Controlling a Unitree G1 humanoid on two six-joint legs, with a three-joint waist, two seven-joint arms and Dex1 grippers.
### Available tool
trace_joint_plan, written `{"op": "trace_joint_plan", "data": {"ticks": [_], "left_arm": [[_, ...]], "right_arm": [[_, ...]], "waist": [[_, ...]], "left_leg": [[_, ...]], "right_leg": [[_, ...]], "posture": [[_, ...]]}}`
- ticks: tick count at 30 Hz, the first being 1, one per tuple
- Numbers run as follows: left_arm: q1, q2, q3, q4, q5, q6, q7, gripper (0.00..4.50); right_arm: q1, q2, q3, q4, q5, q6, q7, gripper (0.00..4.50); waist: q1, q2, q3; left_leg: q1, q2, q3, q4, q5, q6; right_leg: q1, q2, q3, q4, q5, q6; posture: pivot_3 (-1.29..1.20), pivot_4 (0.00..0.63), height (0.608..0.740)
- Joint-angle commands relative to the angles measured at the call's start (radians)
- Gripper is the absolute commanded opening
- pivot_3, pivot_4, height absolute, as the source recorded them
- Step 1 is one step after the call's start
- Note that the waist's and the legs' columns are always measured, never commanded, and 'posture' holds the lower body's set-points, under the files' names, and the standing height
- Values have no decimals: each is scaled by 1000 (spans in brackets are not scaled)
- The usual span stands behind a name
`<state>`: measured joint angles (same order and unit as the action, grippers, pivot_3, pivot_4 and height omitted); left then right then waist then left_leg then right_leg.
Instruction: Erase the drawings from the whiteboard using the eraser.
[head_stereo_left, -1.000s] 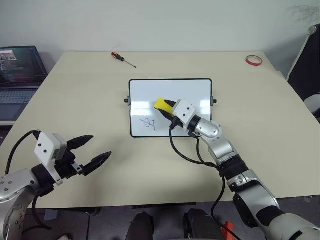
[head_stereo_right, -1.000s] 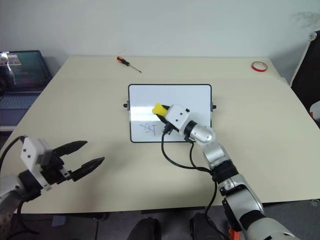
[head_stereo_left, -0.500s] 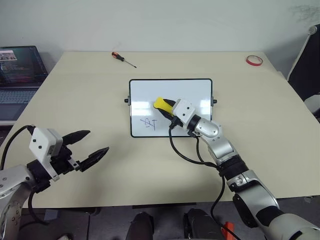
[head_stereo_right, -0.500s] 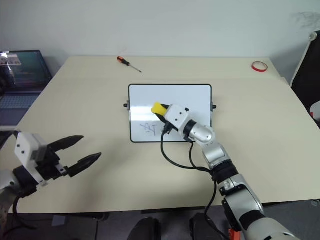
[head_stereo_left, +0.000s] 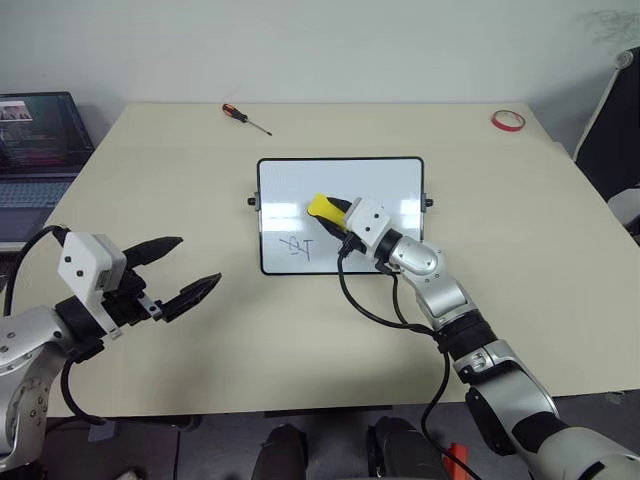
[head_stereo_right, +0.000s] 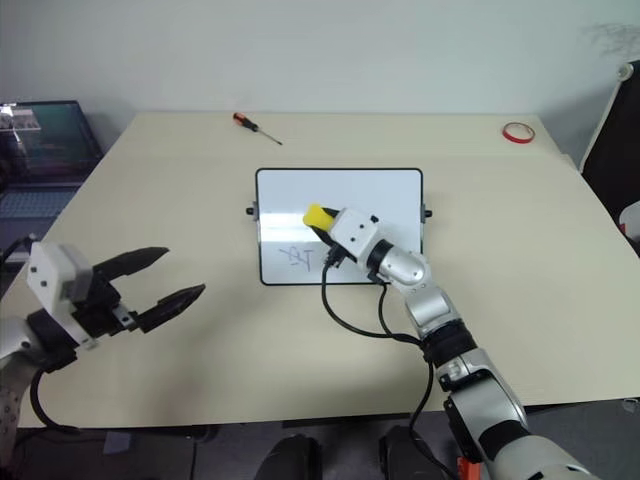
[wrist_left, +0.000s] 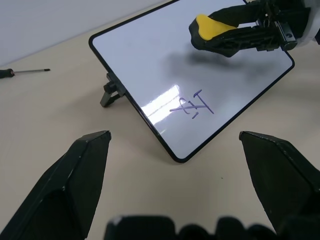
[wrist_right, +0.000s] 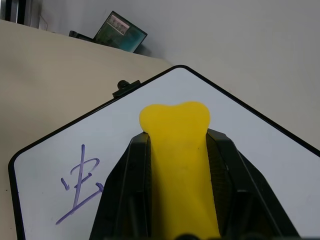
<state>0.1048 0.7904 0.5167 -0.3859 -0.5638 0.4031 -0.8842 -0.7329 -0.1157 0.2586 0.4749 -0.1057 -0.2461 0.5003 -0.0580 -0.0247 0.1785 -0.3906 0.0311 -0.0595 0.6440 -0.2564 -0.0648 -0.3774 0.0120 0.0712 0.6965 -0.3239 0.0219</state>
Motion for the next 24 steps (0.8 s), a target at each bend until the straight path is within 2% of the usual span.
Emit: {"op": "trace_joint_plan", "data": {"ticks": [1,15,20,24], "left_arm": [[-17,22,5,-6,18,-33,-4,4500],[-13,29,9,-3,26,-32,-20,4500],[5,27,21,-9,20,-24,-22,4500],[21,22,23,-22,13,-19,-17,4500]], "right_arm": [[-17,4,-6,-39,-2,-2,-5,1150],[-9,13,12,-27,-12,-9,-1,1150],[-44,44,29,51,-40,-25,-26,1150],[-97,92,60,209,-92,-54,-73,1150]], "waist": [[0,0,0],[0,0,0],[-1,0,0],[-4,0,1]], "left_leg": [[0,0,0,0,0,0],[0,0,0,0,0,0],[0,0,0,0,0,0],[0,0,1,0,0,0]], "right_leg": [[0,0,0,0,0,0],[-1,0,0,0,0,0],[-1,0,0,0,0,0],[-2,0,0,1,0,0]], "posture": [[0,150,740],[0,150,740],[0,150,740],[0,150,740]]}}
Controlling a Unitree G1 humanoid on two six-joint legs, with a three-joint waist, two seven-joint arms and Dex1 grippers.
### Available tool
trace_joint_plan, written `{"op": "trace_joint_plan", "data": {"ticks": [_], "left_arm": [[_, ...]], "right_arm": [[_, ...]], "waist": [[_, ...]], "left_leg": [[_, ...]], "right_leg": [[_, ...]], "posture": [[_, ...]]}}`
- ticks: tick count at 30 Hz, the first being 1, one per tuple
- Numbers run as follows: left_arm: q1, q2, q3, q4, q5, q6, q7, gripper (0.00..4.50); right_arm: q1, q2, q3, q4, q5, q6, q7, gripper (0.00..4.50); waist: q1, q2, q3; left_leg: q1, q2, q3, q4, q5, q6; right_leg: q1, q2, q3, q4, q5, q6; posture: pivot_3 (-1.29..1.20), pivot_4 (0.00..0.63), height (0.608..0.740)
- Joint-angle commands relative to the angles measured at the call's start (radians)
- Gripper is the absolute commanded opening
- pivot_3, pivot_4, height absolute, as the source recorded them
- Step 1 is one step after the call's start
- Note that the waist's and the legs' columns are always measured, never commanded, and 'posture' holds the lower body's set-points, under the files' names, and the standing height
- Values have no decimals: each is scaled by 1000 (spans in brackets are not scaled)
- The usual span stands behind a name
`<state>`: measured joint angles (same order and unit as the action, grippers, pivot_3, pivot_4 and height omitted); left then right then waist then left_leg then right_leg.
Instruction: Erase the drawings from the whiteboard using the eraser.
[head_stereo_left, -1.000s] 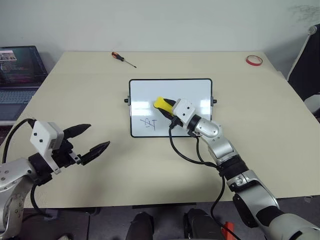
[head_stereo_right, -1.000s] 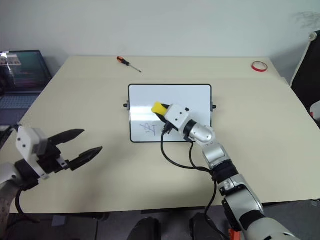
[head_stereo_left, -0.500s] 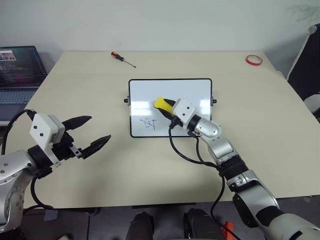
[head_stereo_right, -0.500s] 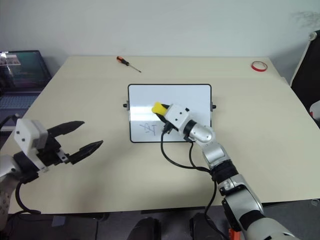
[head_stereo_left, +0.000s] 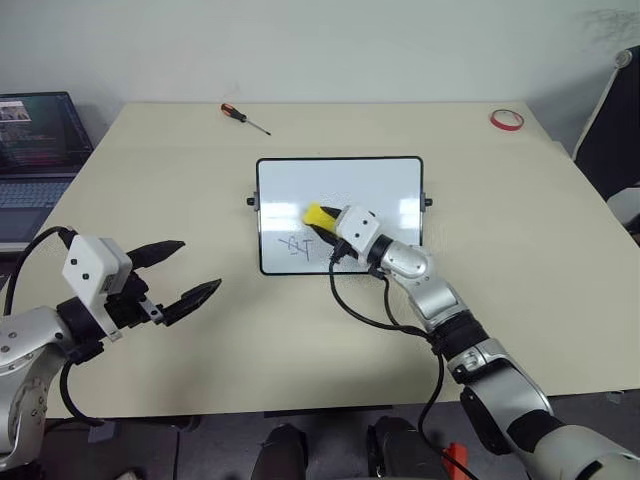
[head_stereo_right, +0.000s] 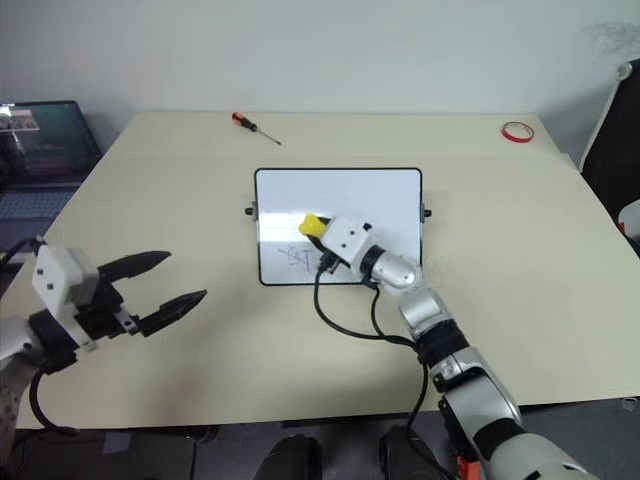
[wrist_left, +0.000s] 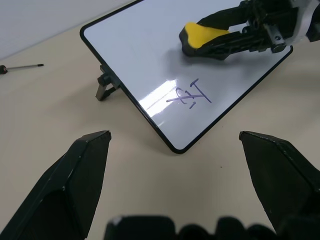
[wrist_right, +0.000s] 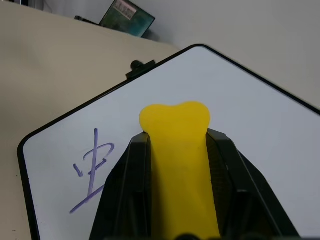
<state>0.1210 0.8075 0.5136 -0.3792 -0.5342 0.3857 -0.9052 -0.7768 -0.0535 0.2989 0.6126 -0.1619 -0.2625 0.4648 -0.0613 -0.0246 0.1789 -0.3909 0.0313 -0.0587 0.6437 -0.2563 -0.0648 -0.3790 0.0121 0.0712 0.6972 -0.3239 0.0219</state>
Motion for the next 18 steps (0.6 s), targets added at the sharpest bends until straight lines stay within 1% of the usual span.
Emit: {"op": "trace_joint_plan", "data": {"ticks": [1,4,7,9,14,18], "left_arm": [[8,4,27,-32,-18,0,6,4500],[20,2,34,-40,-22,3,11,4500],[29,0,39,-49,-27,4,17,4500],[32,0,39,-53,-31,5,22,4500],[49,-1,48,-60,-37,6,29,4500],[50,2,49,-55,-38,5,27,4500]], "right_arm": [[-69,40,29,114,-53,-38,-50,1150],[-107,59,43,214,-85,-37,-77,1150],[-111,67,51,262,-101,-51,-85,1150],[-95,68,60,263,-110,-69,-77,1150],[9,46,129,201,-126,-60,35,1150],[3,39,127,196,-134,-33,36,1150]], "waist": [[-1,0,0],[-3,0,0],[-5,0,0],[-5,0,0],[-4,-1,-1],[-3,-1,0]], "left_leg": [[0,0,0,0,0,0],[0,0,0,0,0,0],[0,0,0,0,0,0],[1,0,-1,0,0,0],[1,0,-2,0,0,0],[8,0,-2,0,0,0]], "right_leg": [[0,0,0,0,0,0],[0,0,0,0,0,0],[0,0,0,0,0,0],[1,0,0,0,0,0],[2,0,0,0,0,0],[7,0,0,1,0,0]], "posture": [[0,150,740],[0,150,740],[0,150,740],[0,150,740],[0,150,740],[0,150,740]]}}
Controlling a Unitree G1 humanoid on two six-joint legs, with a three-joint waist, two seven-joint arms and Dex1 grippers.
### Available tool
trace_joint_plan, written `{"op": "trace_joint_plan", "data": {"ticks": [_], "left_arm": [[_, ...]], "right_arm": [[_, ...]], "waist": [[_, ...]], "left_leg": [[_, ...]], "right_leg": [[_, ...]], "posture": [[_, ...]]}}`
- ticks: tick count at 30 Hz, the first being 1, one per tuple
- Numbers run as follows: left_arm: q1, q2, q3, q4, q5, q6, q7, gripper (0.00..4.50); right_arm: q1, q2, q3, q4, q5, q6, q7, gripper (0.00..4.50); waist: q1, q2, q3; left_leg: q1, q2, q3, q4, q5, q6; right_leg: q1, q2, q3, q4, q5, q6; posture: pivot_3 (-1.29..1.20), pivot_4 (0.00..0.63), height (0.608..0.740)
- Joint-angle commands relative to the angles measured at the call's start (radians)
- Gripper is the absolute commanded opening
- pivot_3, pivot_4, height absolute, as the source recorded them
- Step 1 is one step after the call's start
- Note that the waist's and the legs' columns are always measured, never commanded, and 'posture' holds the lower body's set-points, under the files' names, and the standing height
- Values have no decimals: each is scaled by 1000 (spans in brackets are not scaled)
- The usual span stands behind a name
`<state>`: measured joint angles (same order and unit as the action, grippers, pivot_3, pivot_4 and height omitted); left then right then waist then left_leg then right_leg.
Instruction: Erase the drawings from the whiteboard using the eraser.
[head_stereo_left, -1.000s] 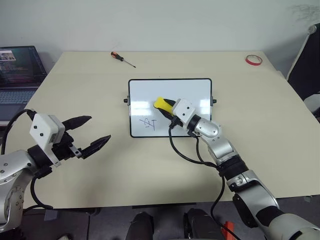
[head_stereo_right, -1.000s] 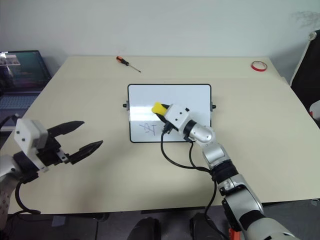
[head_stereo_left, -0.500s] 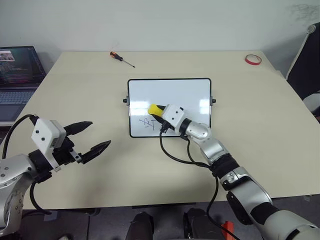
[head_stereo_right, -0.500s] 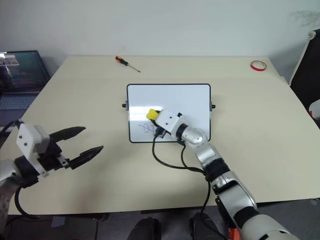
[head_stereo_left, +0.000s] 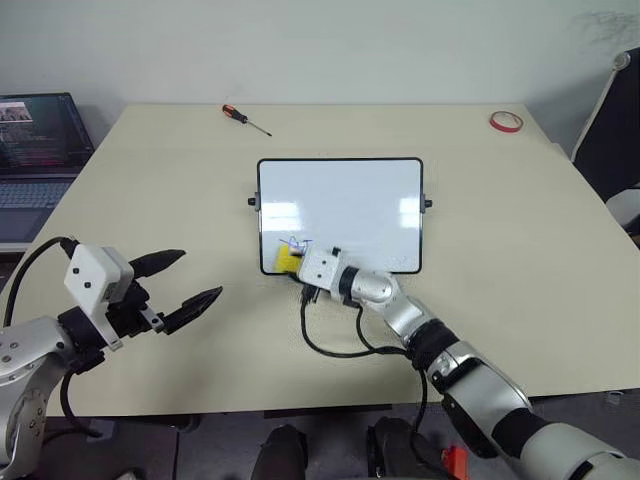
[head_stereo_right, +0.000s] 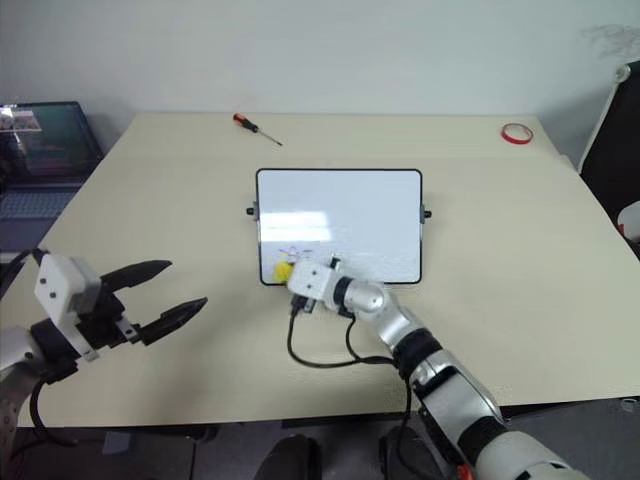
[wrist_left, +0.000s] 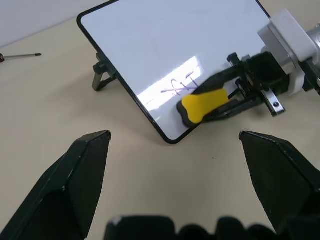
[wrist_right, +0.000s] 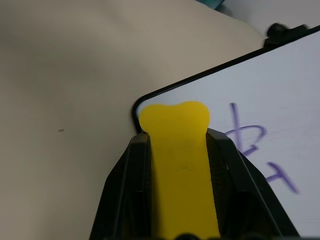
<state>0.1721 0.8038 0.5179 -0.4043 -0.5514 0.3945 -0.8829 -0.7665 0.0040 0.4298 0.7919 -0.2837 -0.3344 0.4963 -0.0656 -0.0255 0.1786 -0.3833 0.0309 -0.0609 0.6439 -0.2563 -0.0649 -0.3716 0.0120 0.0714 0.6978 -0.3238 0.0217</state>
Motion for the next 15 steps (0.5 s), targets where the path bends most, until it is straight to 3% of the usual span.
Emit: {"op": "trace_joint_plan", "data": {"ticks": [1,10,15], "left_arm": [[-3,7,43,-28,-20,-5,4,4500],[-23,10,25,-11,-15,-7,-1,4500],[-28,9,21,-8,-14,-7,-2,4500]], "right_arm": [[-20,-18,-10,23,-15,42,-7,1150],[-160,-11,-71,124,-34,37,-238,1150],[-148,-1,-33,120,-50,55,-185,1150]], "waist": [[2,0,0],[3,0,0],[3,0,0]], "left_leg": [[1,0,-1,0,0,0],[1,-1,-3,0,0,-1],[1,0,-3,0,0,-1]], "right_leg": [[2,0,0,0,0,0],[1,0,0,0,1,-1],[1,0,0,0,1,-1]], "posture": [[0,150,740],[0,150,740],[0,150,740]]}}
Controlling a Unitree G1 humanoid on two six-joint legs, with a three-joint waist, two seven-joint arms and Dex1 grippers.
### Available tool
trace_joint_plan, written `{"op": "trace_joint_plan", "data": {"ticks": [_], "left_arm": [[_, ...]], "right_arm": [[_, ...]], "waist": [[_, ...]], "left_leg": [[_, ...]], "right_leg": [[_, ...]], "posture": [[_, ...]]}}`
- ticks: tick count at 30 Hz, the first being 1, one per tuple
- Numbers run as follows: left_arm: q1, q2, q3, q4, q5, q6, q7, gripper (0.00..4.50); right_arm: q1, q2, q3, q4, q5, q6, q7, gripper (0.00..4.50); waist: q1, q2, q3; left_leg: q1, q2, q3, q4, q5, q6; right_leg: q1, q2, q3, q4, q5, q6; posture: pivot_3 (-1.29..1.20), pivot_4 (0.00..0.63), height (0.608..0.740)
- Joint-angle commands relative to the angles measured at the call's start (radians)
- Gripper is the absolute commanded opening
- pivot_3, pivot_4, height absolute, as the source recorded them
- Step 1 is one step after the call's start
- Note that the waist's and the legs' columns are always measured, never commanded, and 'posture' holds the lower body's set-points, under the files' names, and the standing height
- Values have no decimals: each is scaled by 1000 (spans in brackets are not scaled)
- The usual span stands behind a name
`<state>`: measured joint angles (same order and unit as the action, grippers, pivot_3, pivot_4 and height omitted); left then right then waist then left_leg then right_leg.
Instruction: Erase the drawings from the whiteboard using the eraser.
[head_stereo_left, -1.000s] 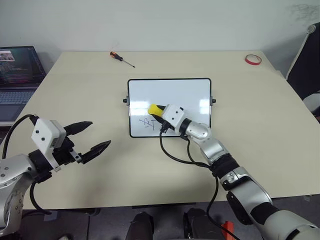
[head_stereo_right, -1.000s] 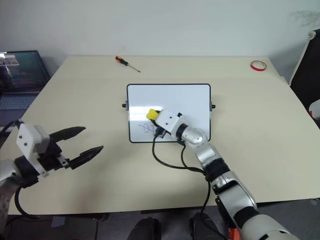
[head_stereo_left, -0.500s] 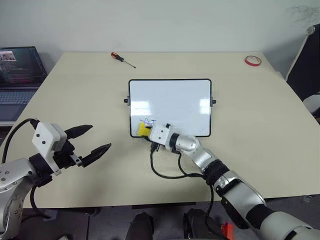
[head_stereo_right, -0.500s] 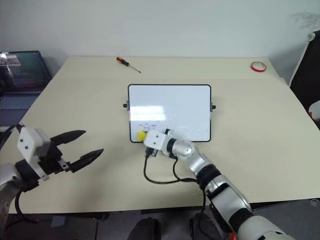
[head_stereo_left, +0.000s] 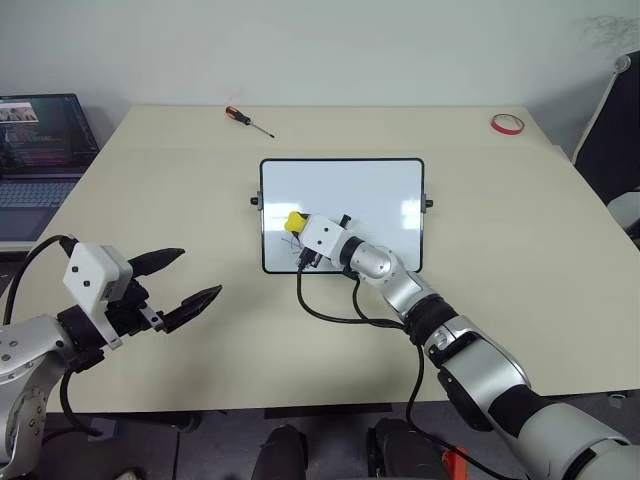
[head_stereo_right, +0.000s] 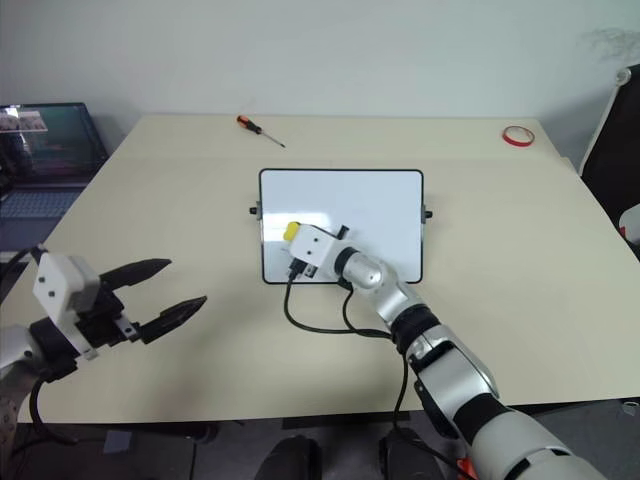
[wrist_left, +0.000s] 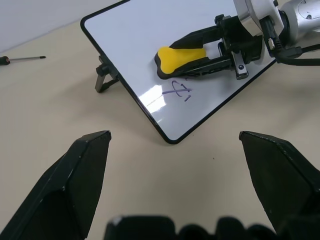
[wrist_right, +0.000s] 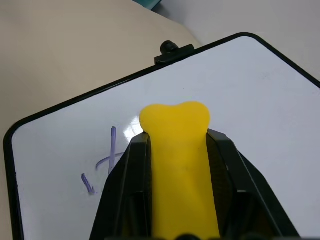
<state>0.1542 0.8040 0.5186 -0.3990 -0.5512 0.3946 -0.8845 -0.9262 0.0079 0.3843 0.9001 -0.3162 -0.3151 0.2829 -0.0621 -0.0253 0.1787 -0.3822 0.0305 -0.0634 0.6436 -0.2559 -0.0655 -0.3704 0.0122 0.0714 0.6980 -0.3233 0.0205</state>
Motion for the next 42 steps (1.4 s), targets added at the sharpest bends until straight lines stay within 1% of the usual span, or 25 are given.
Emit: {"op": "trace_joint_plan", "data": {"ticks": [1,6,10,13,17,20,24,29,34,36,40,42], "left_arm": [[-10,9,20,-13,-13,-7,-1,4500],[-9,6,19,-14,-12,-7,1,4500],[-12,5,15,-12,-12,-7,1,4500],[-14,5,12,-9,-11,-9,-1,4500],[-17,5,7,-6,-9,-12,-3,4500],[-20,4,3,-7,-8,-13,-2,4500],[-19,4,2,-9,-9,-13,-2,4500],[-12,2,6,-16,-11,-10,-2,4500],[-8,2,9,-18,-13,-7,0,4500],[-8,1,10,-20,-13,-6,3,4500],[-4,0,11,-20,-12,-6,4,4500],[-6,-1,9,-20,-12,-6,6,4500]], "right_arm": [[22,-5,24,5,-21,44,57,1150],[91,-14,81,-61,-30,109,215,1150],[117,-28,93,-108,-37,142,253,1150],[95,-27,68,-106,-27,149,225,1150],[3,6,-9,-44,7,112,82,1150],[-48,17,-29,1,12,83,21,1150],[-78,28,-42,42,3,52,-37,1150],[-55,42,-15,58,-3,41,4,1150],[7,42,68,30,-35,53,163,1150],[23,42,79,12,-31,77,207,1150],[14,38,70,-6,-23,98,222,1150],[-24,36,30,17,-17,90,136,1150]], "waist": [[-1,0,0],[-2,0,0],[-1,0,0],[0,0,0],[0,1,1],[4,1,1],[3,1,1],[-2,1,1],[-4,1,1],[-4,1,1],[-3,1,1],[-3,1,2]], "left_leg": [[0,0,0,0,0,0],[0,0,0,0,0,0],[0,0,-1,0,0,0],[0,0,-1,0,0,0],[0,0,-1,0,0,0],[0,0,-2,0,1,-1],[-1,0,-1,-1,1,-1],[-2,0,0,-3,1,-1],[-2,0,0,-3,0,-1],[-1,0,0,-3,1,-1],[-1,0,-1,-2,1,-1],[-1,0,-1,-2,1,-1]], "right_leg": [[0,0,0,0,0,0],[0,0,0,0,0,0],[1,0,0,0,0,0],[1,0,0,0,0,0],[0,0,0,0,0,0],[0,0,-1,0,0,0],[-1,0,0,-1,0,0],[-3,0,0,0,0,-1],[-2,0,0,-1,0,-1],[-2,0,0,-1,0,-1],[-2,0,-1,0,0,-1],[-2,0,-1,0,0,-1]], "posture": [[0,150,740],[0,150,740],[0,150,740],[0,150,740],[0,150,740],[0,150,740],[0,150,740],[0,150,740],[0,150,740],[0,150,740],[0,150,740],[0,150,740]]}}
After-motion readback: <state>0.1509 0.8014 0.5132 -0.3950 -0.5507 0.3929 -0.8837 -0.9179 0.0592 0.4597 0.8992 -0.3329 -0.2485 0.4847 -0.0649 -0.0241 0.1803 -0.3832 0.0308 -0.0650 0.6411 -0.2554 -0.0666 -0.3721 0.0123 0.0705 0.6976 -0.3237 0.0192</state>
